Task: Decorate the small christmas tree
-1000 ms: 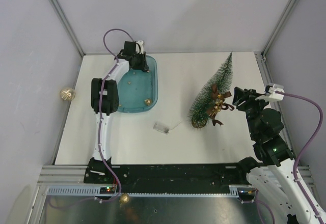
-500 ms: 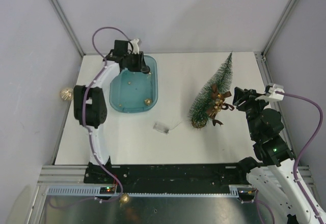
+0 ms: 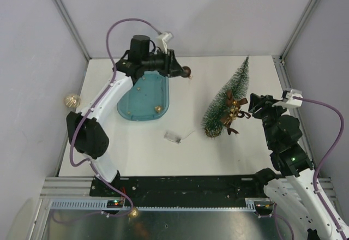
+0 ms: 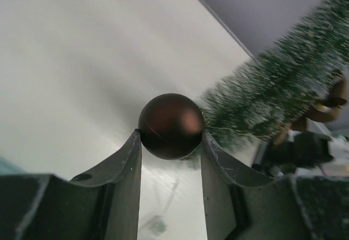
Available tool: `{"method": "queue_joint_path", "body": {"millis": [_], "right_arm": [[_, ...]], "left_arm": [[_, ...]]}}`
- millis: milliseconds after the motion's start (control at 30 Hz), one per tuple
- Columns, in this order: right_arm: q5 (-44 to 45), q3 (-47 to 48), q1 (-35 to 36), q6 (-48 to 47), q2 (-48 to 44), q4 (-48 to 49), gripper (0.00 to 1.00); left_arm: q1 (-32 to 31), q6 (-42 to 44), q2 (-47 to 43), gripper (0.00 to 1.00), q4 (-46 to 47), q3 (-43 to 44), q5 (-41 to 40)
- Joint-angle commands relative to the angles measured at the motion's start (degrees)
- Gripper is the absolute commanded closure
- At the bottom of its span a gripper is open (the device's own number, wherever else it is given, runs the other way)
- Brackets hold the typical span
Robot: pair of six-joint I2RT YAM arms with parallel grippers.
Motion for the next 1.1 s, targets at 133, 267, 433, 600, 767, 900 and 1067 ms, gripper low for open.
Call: {"method": "queue_joint_path", "body": {"millis": [133, 267, 433, 600, 767, 900, 1067], "right_arm": [[-0.57, -0.82, -0.19, 0.05, 0.04, 1.26, 0.53], [-0.94, -0.85, -0.19, -0.16, 0.06, 1.75, 0.53], [-1.65, -0.97, -0.24, -0.1, 0.65, 2.59, 0.54], [-1.96, -1.34, -0.25, 0.3, 0.59, 3.0, 0.54], [-2.14, -1.94, -0.24, 0.69, 0.6, 3.15, 0.54], [-2.15, -2.09, -0.29, 0.75, 0.57, 3.37, 0.54], [-2.23, -2.14, -0.28, 0.6, 0.56, 3.65, 0.55]], "left_arm": [[-5.37, -5.73, 3.17, 0.67, -0.46, 2.65, 10.57], [-6.49, -7.57, 4.14, 0.68, -0.41, 3.58, 12.34], [-8.35, -8.22, 4.95, 0.68, -0.46, 4.18, 12.53], [-9.51, -8.93, 6.18, 0.69, -0.44, 6.21, 12.21], [-11.34, -9.58, 6.86, 0.7, -0.42, 7.48, 11.5], [-12.51, -9.74, 7.07, 0.7, -0.46, 7.2, 11.16], [-13.6, -9.89, 7.55, 0.71, -0.42, 8.49, 10.62]]}}
